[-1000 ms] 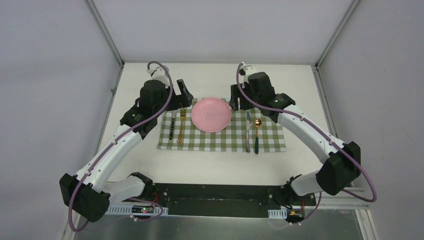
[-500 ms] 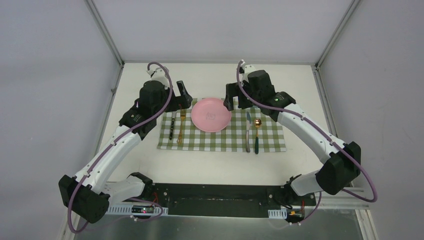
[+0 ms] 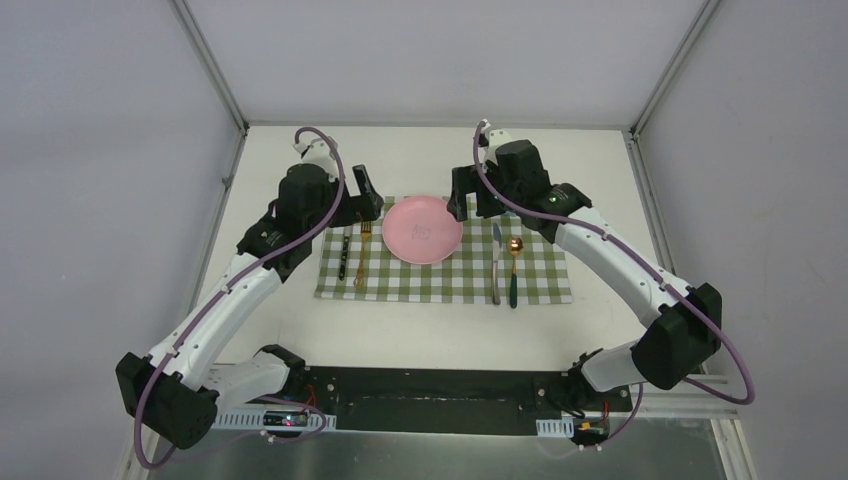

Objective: Set the dinner table for one person
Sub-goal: Reset both arms

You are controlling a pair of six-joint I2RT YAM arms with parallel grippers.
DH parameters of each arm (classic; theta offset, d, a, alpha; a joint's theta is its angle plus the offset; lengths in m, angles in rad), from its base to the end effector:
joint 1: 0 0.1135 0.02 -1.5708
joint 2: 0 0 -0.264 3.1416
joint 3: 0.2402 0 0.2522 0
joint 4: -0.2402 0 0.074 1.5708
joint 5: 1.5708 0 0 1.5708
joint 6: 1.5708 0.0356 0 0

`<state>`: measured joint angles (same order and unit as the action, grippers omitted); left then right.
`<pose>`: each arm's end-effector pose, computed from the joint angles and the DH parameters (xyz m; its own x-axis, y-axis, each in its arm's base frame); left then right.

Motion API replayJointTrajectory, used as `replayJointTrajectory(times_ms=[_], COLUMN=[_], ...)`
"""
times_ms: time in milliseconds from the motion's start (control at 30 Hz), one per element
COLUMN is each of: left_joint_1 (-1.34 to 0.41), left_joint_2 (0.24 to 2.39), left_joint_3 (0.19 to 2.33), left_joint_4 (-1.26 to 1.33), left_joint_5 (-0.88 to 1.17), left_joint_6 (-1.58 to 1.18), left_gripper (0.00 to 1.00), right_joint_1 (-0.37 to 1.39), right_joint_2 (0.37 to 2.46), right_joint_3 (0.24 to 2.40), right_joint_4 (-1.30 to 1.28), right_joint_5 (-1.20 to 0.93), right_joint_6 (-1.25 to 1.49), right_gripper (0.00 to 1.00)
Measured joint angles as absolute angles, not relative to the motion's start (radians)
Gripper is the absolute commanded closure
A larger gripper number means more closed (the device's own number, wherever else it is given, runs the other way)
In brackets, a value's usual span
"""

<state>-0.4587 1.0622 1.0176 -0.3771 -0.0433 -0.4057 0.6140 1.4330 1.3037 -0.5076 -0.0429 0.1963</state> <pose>0.2148 -0.1044 0.3483 -0.4978 -0.1939 -0.8453 0.2291 0.9107 -0.3438 0.2627 0.1870 0.3377 -0.5945 -0.1806 -0.7835 -0.4974 0.8483 0.1818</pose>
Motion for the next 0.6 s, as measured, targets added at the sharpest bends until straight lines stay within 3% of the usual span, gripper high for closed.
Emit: replayJointTrajectory(times_ms=[600], left_joint_1=[-0.459], left_joint_2=[0.945], left_joint_3=[1.016], left_joint_4=[-0.413], left_joint_5=[-0.112], left_joint_6=[-0.375], left_gripper=[0.02], right_joint_1=[0.614], right_joint_2=[1.433], right_joint_3=[1.304], right_joint_4=[-0.508], right_joint_5=[-0.042], right_joint_6=[0.192], right_gripper=[0.0])
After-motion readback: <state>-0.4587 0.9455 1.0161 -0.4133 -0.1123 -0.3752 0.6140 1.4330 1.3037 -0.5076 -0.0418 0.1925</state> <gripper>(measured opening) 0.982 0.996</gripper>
